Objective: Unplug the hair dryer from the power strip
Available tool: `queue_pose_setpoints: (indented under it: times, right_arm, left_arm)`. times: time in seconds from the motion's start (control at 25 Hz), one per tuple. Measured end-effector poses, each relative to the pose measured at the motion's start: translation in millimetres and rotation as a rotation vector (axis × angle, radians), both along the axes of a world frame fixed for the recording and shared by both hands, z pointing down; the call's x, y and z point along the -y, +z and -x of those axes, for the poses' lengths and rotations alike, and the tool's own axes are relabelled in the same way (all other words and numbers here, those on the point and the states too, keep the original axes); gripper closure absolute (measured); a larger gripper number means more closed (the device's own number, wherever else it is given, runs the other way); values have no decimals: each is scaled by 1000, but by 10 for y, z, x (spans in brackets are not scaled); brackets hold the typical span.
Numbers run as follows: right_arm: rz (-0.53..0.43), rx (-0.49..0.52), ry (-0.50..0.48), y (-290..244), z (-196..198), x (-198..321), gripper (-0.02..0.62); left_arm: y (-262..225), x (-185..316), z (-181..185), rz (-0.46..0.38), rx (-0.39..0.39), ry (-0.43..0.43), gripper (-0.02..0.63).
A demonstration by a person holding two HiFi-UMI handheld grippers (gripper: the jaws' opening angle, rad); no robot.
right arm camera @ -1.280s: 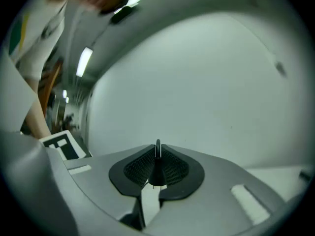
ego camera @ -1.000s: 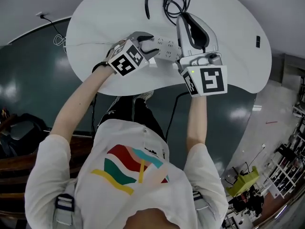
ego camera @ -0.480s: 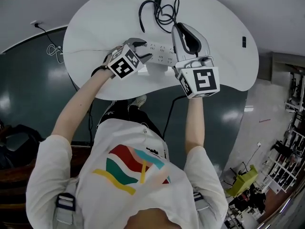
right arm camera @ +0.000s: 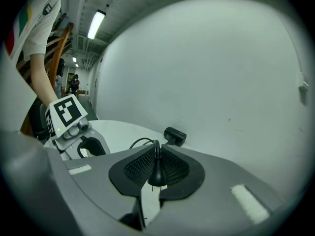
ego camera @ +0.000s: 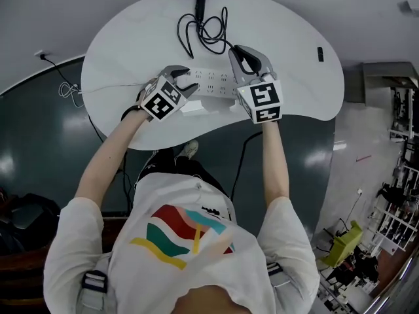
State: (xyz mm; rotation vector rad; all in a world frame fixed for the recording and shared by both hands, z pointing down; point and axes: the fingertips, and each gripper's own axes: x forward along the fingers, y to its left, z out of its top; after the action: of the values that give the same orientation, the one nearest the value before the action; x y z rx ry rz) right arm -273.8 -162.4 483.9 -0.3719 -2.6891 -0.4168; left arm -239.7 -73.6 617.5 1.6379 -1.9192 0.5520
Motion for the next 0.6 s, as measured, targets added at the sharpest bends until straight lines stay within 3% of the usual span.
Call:
queue_pose_setpoints:
  times: [0.28,0.6]
  right_arm:
    - [-18,-121,90,563,-139,338,541]
    - [-134,-225,147,1019,-215,642,540]
  left_arm:
    - [-19,1,-9,-5,3,-8,405]
    - [-30,-1,13,-8,2,-22,413]
